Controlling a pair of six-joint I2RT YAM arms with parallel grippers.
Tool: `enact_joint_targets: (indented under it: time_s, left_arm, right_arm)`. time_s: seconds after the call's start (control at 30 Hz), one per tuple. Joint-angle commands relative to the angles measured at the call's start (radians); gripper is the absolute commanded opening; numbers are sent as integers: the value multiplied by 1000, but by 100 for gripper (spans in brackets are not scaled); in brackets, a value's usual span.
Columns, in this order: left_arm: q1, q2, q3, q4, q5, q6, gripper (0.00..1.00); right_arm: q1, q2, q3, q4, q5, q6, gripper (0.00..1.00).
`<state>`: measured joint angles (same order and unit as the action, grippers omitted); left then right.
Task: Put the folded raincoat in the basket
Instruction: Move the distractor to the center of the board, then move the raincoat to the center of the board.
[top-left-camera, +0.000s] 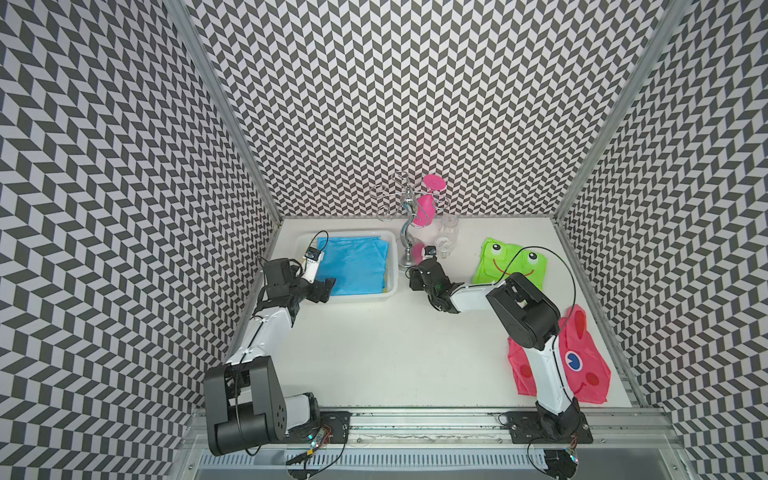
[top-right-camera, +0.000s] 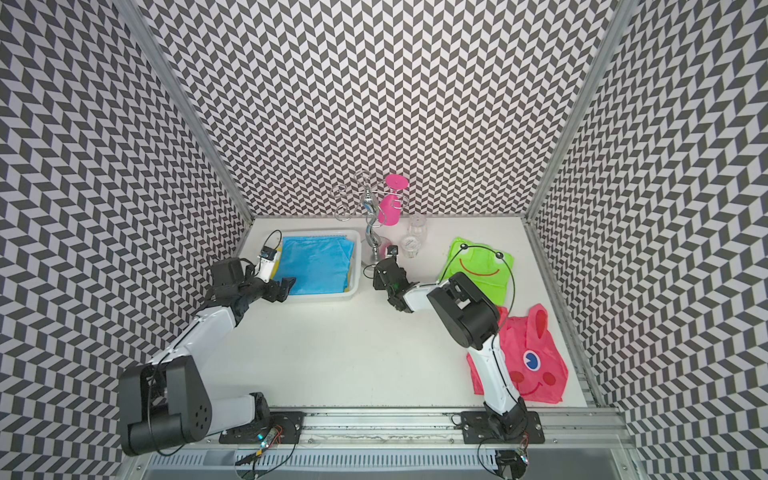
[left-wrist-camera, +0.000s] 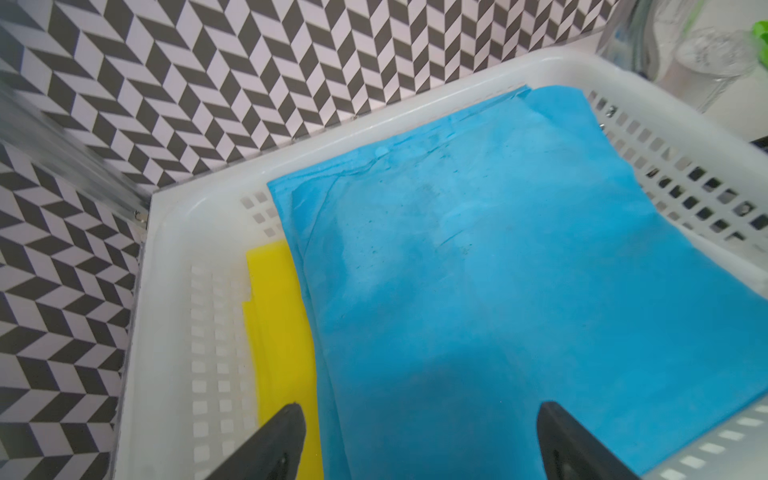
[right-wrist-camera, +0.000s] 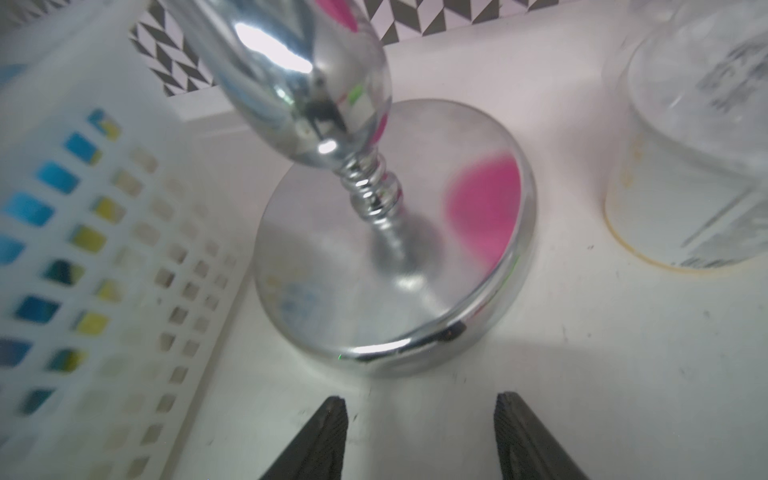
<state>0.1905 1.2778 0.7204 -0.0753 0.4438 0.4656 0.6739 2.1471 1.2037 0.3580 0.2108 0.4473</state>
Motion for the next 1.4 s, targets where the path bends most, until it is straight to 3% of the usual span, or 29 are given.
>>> enact_joint_targets:
  time_s: [0.0, 0.27, 0.4, 0.6, 0.73, 0.9, 1.0, 1.17, 1.37]
  left_arm:
    - [-33, -57, -37, -14, 89, 110, 91]
    - [-110, -70, -39, -149, 180, 276, 89]
    - [-169, -65, -65, -160, 185, 331, 89]
    - [-260, -55, -103, -112, 131, 391, 89]
    - [-323, -22, -95, -95, 99, 420, 89]
    - [-386, 20, -75, -84, 91, 417, 89]
    - [-416, 22, -86, -62, 95, 413, 89]
    - [-448, -1, -120, -25, 92, 398, 89]
    - [-453, -19, -142, -7, 90, 365, 89]
  right_arm:
    - [6, -120, -65, 12, -155, -35, 62]
    - [-34, -355, -252, -24, -208, -18, 63]
    - [-81, -442, -287, -129, -211, -13, 64]
    - [-179, -505, -279, -358, -62, -29, 67]
    - [-284, -471, -202, -504, -52, -18, 72]
    - [-366, -405, -138, -497, -36, -27, 79]
    - [-380, -326, -72, -506, 16, -54, 93]
    - [-385, -164, 94, -582, 76, -114, 91]
    - [-392, -64, 185, -619, 167, -99, 89]
